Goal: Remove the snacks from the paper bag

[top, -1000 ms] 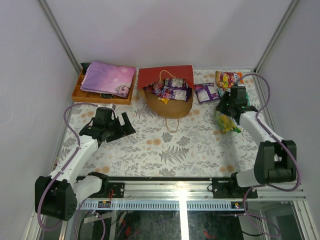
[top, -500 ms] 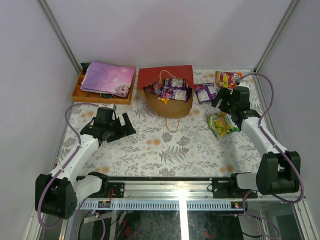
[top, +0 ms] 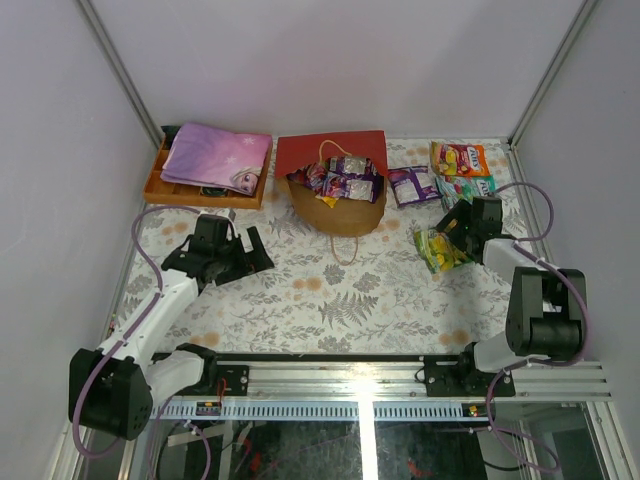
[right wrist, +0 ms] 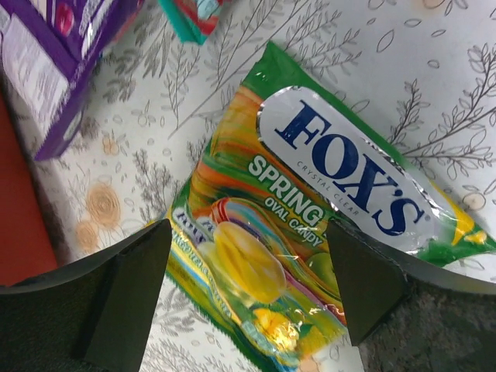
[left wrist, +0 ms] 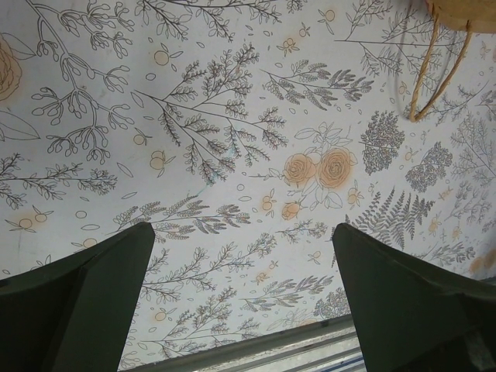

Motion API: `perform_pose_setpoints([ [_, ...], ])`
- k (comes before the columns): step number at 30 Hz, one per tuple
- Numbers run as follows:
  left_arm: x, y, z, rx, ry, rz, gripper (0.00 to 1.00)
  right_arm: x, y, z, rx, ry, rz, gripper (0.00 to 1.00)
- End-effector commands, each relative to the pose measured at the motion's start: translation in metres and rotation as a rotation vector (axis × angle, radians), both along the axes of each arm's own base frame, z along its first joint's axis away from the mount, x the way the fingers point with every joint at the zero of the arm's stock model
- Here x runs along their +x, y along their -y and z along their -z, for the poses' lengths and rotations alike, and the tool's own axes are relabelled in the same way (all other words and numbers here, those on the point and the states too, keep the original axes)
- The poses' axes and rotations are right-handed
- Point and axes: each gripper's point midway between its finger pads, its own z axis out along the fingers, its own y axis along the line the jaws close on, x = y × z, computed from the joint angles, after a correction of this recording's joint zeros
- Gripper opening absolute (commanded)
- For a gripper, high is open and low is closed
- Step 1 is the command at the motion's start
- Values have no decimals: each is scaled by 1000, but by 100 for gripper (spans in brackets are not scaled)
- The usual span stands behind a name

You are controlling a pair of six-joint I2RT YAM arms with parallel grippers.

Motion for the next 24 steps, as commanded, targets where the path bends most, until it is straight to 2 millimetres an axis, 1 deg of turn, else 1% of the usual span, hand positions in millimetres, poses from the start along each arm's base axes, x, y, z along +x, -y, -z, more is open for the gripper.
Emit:
perform_pose_setpoints([
  [1, 6, 5, -11, -10, 57, 24, 100, 15, 4, 7, 101, 45, 95, 88],
  [2, 6, 5, -11, -10, 57, 24, 100, 15, 6, 12, 113, 34, 111, 88],
  [6, 5, 5, -13, -4, 64, 25, 100, 12, 16, 19, 122, 5, 176, 86],
  [9, 6, 5, -13, 0, 68, 23, 100, 4, 32, 19, 90, -16, 260, 84],
  [15, 5, 5, -12, 2, 63, 24, 100, -20, 68, 13, 20, 4, 447, 77],
  [20, 5, 5, -11, 3, 60, 26, 100, -36, 81, 10, -1, 31, 537, 75],
  [24, 5, 5, -11, 3, 60, 26, 100, -45, 92, 0, -41, 47, 597, 73],
])
